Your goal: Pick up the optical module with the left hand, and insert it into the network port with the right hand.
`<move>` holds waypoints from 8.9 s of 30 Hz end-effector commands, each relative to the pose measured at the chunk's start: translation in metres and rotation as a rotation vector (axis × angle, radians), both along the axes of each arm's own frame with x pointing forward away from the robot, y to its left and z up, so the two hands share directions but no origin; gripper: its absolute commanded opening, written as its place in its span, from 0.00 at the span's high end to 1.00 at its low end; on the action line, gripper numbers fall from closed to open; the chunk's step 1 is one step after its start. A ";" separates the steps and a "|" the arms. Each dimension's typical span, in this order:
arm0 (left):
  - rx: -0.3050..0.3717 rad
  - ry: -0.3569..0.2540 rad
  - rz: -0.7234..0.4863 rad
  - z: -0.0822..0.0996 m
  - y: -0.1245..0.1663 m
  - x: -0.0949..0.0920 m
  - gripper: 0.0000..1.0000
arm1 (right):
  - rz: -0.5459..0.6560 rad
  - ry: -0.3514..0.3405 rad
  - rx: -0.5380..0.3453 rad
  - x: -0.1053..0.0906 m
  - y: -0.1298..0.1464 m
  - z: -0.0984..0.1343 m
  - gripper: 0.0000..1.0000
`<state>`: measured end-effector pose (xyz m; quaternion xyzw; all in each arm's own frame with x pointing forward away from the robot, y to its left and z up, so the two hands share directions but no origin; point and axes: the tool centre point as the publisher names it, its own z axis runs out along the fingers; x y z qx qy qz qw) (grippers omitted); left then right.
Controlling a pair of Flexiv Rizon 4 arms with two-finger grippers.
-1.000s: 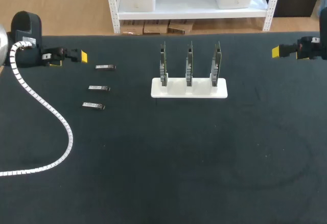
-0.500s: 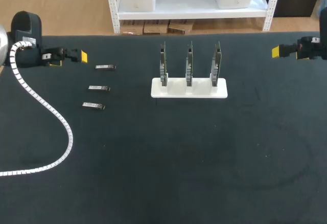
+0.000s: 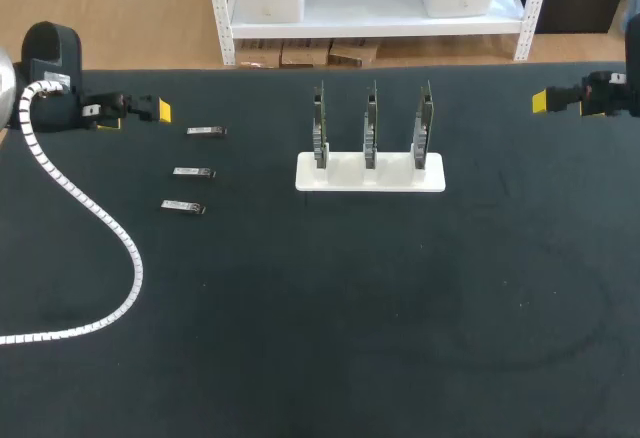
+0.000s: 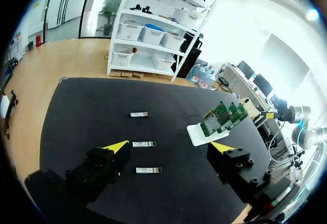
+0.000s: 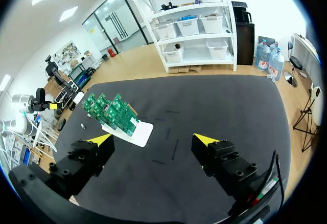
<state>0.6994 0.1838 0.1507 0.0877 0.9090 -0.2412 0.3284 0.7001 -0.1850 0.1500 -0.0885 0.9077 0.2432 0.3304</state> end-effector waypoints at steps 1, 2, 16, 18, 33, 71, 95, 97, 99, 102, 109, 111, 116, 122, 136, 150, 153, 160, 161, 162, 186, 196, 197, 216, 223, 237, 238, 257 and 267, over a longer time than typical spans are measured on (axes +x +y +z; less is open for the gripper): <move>-0.005 -0.004 -0.003 -0.001 0.001 0.000 0.00 | 0.000 0.000 0.000 0.000 0.000 0.000 0.00; 0.040 0.002 -0.045 -0.004 -0.005 -0.002 0.00 | 0.000 0.000 0.000 0.000 0.000 0.000 0.00; 0.204 0.008 -0.211 -0.011 -0.011 -0.009 0.00 | 0.000 0.000 0.000 0.000 0.000 0.000 0.00; 0.246 0.026 -0.233 -0.015 -0.005 -0.010 0.00 | 0.000 0.000 0.000 0.000 0.000 0.000 0.00; 0.472 0.092 -0.427 -0.040 0.002 -0.004 0.00 | 0.000 0.000 0.000 0.000 0.000 0.000 0.00; 0.586 0.210 -0.507 -0.075 -0.005 0.005 0.00 | 0.000 0.000 0.000 0.000 0.000 0.000 0.00; 0.991 0.349 -0.621 -0.106 0.047 0.025 0.00 | 0.000 0.000 0.000 0.000 0.000 0.000 0.00; 1.010 0.366 -0.623 -0.112 0.050 0.026 0.00 | 0.000 0.000 0.000 0.000 0.000 0.000 0.00; 0.947 0.354 -0.644 -0.113 0.050 0.026 0.00 | 0.000 0.000 0.000 0.000 0.000 0.000 0.00; 0.846 0.300 -0.698 -0.107 0.047 0.020 0.00 | 0.000 0.000 0.000 0.000 0.000 0.000 0.00; 0.687 0.242 -0.851 -0.098 0.045 0.008 0.00 | 0.000 0.000 0.000 0.000 0.000 0.000 0.00; 0.582 0.220 -0.925 -0.096 0.046 0.007 0.00 | 0.000 0.000 0.000 0.000 0.000 0.000 0.00; 0.538 0.188 -0.951 -0.095 0.048 0.006 0.00 | 0.000 0.000 0.000 0.000 0.000 0.000 0.00; 0.587 0.149 -1.026 -0.096 0.036 0.001 0.00 | 0.000 0.000 0.000 0.000 0.000 0.000 0.00; 0.813 0.147 -1.138 -0.106 0.018 0.000 0.00 | 0.000 0.000 0.000 0.000 0.000 0.000 0.00; 0.831 0.161 -1.077 -0.105 0.017 0.003 0.00 | 0.000 0.000 0.000 0.000 0.000 0.000 0.00; 0.831 0.161 -1.077 -0.105 0.017 0.003 0.00 | 0.000 0.000 0.000 0.000 0.000 0.000 0.00; 0.831 0.161 -1.077 -0.105 0.017 0.003 0.00 | 0.000 0.000 0.000 0.000 0.000 0.000 0.00; 0.831 0.161 -1.077 -0.105 0.017 0.003 0.00 | 0.000 0.000 0.000 0.000 0.000 0.000 0.00; 0.831 0.161 -1.077 -0.105 0.017 0.003 0.00 | 0.000 0.000 0.000 0.000 0.000 0.000 0.00; 0.936 0.155 -1.317 -0.101 0.021 -0.013 0.00 | 0.000 0.000 0.000 0.000 0.000 0.000 0.00; 0.928 0.110 -1.321 -0.114 0.015 -0.020 0.00 | 0.000 0.000 0.000 0.000 0.000 0.000 0.00; 0.935 0.109 -1.329 -0.116 0.013 -0.020 0.00 | 0.000 0.000 0.000 0.000 0.000 0.000 0.00; 0.957 0.140 -1.372 -0.140 0.007 -0.009 0.00 | 0.000 0.000 0.000 0.000 0.000 0.000 0.00; 0.937 0.133 -1.358 -0.142 0.011 0.001 0.00 | 0.000 0.000 0.000 0.000 0.000 0.000 0.00; 0.923 0.154 -1.325 -0.159 0.022 0.005 0.00 | 0.000 0.000 0.000 0.000 0.000 0.000 0.00; 0.919 0.149 -1.320 -0.159 0.022 0.005 0.00 | 0.000 0.000 0.000 0.000 0.000 0.000 0.00; 0.960 0.175 -1.358 -0.169 0.017 0.024 0.00 | 0.000 0.000 0.000 0.000 0.000 0.000 0.00; 0.947 0.205 -1.349 -0.171 0.022 0.020 0.00 | 0.000 0.000 0.000 0.000 0.000 0.000 0.00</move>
